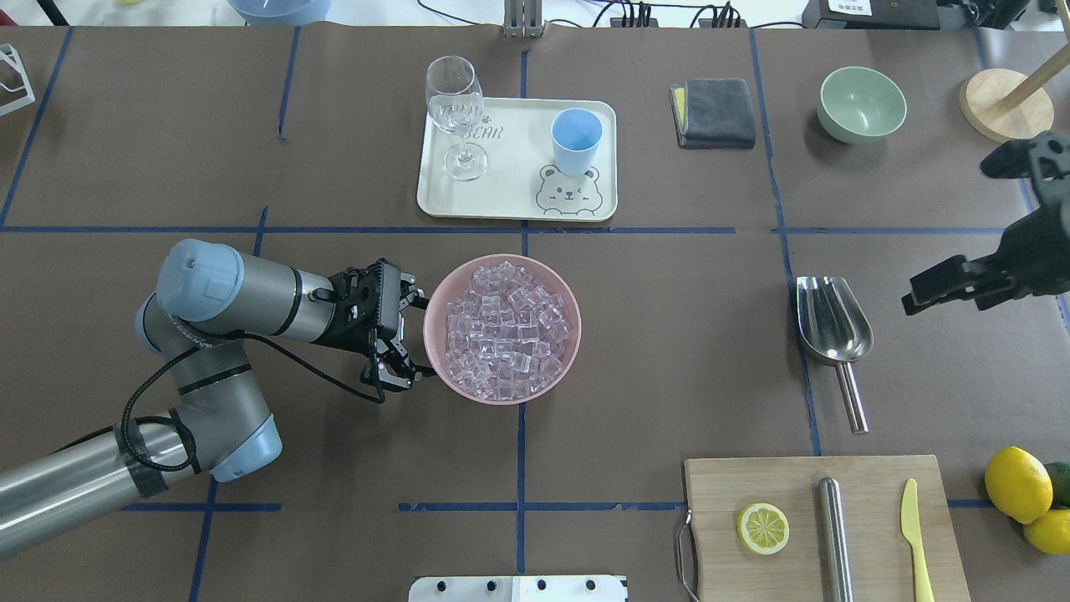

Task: Put ice in cup with scoop
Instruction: 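Reach the right gripper to the metal scoop and grasp its handle, then lift the scoop with the right gripper and carry it toward the bowl, then lower the scoop into the ice cubes beside the left gripper, then scoop ice cubes and lift the scoop out of the bowl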

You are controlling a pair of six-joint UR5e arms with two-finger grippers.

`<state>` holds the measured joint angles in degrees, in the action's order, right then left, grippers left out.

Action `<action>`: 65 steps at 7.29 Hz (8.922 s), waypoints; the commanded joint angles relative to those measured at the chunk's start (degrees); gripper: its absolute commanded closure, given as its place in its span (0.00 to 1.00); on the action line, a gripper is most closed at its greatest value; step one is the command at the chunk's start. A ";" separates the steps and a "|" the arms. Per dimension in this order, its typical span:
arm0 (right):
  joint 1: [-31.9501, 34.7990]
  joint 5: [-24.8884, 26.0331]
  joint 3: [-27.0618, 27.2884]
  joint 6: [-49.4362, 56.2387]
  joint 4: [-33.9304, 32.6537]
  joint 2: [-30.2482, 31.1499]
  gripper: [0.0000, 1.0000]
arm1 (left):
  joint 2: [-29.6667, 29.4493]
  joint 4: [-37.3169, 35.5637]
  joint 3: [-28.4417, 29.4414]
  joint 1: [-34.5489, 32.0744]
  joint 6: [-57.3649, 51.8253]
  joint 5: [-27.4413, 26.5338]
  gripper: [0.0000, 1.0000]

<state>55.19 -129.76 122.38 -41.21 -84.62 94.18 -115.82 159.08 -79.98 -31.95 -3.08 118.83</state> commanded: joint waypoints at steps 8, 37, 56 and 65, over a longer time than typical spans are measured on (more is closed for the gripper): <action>-20.91 14.98 -6.71 -19.43 15.10 4.78 0.16 | -0.02 0.09 -0.09 0.04 -0.34 0.00 0.00; -23.88 22.45 -14.84 36.03 -72.04 -60.91 1.00 | -0.10 0.18 -0.18 0.13 0.10 0.00 0.00; -31.81 26.93 -43.72 34.80 -59.19 -67.48 1.00 | -0.19 0.18 0.00 0.39 0.10 0.00 0.00; -31.89 27.64 -19.76 34.18 -44.98 -47.74 1.00 | -0.19 0.18 0.00 0.48 0.01 0.00 0.00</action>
<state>23.31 -102.09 97.95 -6.83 -133.75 42.07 -116.02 159.26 -79.97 -31.47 -3.03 118.83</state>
